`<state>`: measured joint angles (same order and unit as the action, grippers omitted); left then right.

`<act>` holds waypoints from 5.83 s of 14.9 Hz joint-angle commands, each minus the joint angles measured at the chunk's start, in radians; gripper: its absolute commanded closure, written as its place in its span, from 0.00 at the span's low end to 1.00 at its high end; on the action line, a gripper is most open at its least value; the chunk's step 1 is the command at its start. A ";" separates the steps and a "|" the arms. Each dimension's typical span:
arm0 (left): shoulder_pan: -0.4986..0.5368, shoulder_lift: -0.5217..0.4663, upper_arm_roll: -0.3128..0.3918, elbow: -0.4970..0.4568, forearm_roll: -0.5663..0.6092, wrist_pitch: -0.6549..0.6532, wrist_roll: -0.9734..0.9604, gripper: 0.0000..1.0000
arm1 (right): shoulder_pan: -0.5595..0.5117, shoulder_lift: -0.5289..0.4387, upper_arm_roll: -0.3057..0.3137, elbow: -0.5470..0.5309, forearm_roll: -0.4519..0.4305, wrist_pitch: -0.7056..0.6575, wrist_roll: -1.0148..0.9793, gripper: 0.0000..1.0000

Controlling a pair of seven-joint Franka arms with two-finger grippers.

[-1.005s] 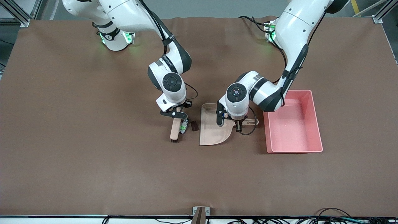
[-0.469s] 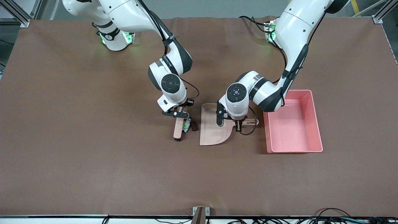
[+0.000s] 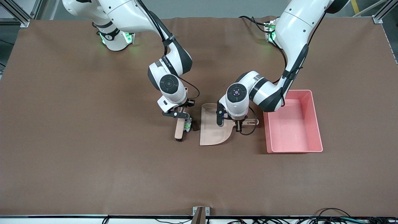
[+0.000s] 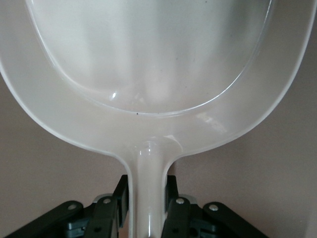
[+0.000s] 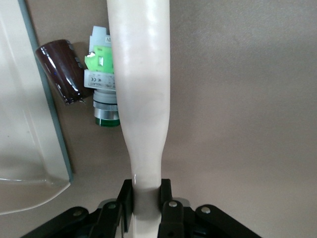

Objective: Clean e-waste and dump in bin
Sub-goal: 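Sweep the switch and capacitor into the dustpan with the right gripper's brush, then lift the dustpan with the left gripper while the right gripper returns the brush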

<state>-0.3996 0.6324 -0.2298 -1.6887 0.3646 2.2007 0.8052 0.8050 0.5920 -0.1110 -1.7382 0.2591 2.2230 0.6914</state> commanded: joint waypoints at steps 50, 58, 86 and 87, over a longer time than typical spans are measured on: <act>0.004 0.030 0.000 0.032 0.016 0.004 0.011 0.89 | 0.076 0.173 0.059 0.278 0.055 0.020 0.157 1.00; 0.008 0.029 0.000 0.031 0.016 0.002 0.014 0.89 | 0.074 0.184 0.057 0.312 0.063 0.009 0.179 1.00; 0.286 -0.170 -0.186 0.044 -0.035 -0.065 0.014 0.96 | -0.817 -0.560 0.025 -0.627 -0.253 0.032 -0.676 1.00; 0.326 -0.190 -0.209 0.044 -0.035 -0.093 0.017 0.96 | -0.845 -0.558 0.027 -0.633 -0.256 0.035 -0.713 1.00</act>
<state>-0.1439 0.5088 -0.3949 -1.6236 0.3535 2.1603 0.8056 0.0184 0.0743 -0.1074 -2.3254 0.0358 2.2401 0.0345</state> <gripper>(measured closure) 0.665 0.740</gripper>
